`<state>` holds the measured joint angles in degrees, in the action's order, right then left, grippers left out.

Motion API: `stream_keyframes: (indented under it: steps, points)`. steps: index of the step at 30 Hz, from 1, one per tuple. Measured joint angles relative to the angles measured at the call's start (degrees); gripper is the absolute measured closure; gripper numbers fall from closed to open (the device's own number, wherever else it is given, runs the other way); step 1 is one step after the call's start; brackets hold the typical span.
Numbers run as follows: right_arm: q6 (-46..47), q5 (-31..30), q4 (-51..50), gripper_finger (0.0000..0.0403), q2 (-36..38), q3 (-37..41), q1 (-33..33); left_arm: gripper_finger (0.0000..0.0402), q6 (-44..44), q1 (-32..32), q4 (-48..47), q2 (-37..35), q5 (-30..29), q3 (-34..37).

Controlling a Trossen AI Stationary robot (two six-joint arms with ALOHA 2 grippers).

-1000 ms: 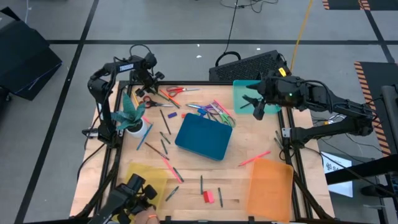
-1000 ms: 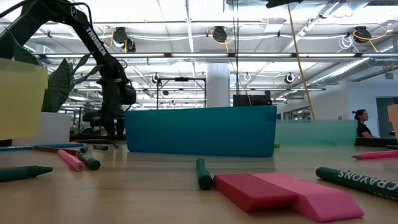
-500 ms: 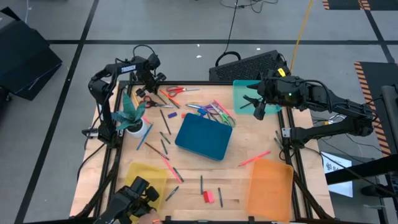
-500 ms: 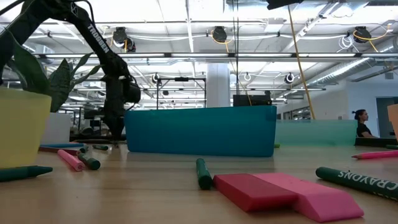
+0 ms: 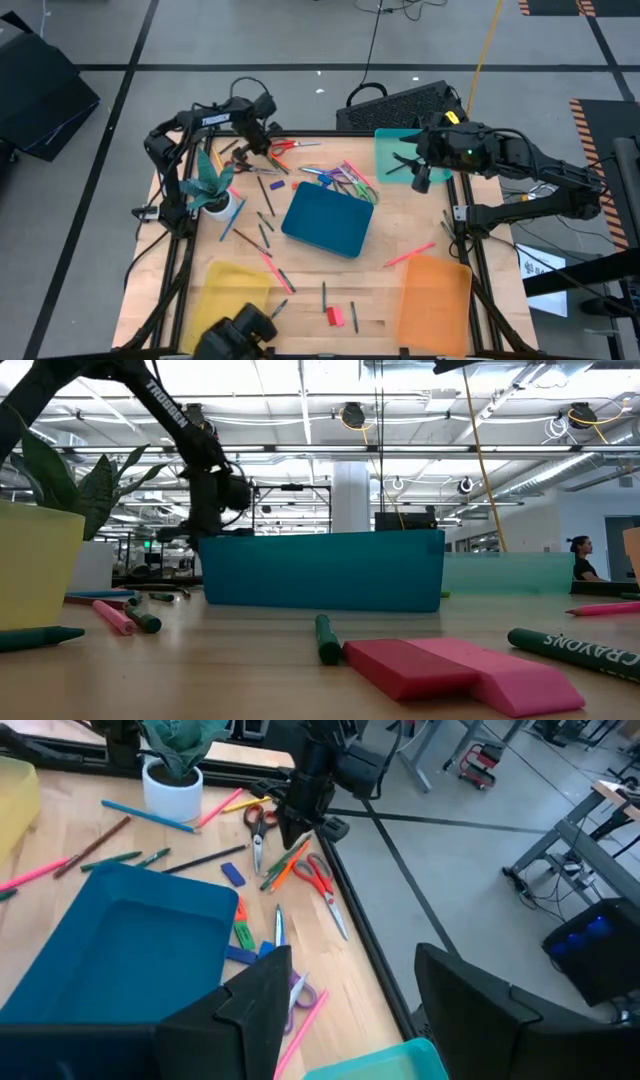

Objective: Sort crayons/erasers/pens/pencils in bins
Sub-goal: Put the green pencil into the green bin

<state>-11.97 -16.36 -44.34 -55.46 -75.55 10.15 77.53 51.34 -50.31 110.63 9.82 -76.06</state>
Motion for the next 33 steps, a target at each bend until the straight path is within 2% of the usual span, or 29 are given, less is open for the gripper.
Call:
stream_keyframes:
  steps: [4, 7, 14, 19, 22, 27, 33]
  points:
    - [-0.9, 0.0, -1.5, 0.0197, 1.0, 0.0, 0.0, 0.0396, 3.3, -5.0, 0.9, 0.0, -1.1, 0.0]
    - [-1.0, 0.0, -1.8, 0.0197, 2.2, 0.0, 0.0, 0.0399, 4.3, -8.9, 0.8, 0.0, -6.0, -1.2]
    - [-0.6, 0.0, -1.8, 0.0197, 3.4, 0.0, 0.0, 0.0374, 14.5, -21.7, -0.6, 0.0, -28.8, -3.6]
    - [1.2, 0.0, -2.0, 0.0197, 3.3, 0.0, 0.0, 0.0335, 15.0, -28.0, 0.3, 0.0, -44.4, -2.8]
    - [1.5, 0.0, -1.9, 0.0197, 3.0, 0.0, 0.0, 0.0303, 13.9, -29.2, 0.9, 0.0, -50.2, -2.0]
    - [3.5, 0.2, -1.9, 0.0197, 1.9, 0.0, 0.0, 0.0258, 15.6, -29.3, 4.5, 0.4, -52.4, 0.4]
    - [5.2, 2.1, -1.9, 0.0197, 0.8, 0.0, -0.2, 0.025, 13.6, -28.7, 13.7, 3.1, -54.0, 4.0]
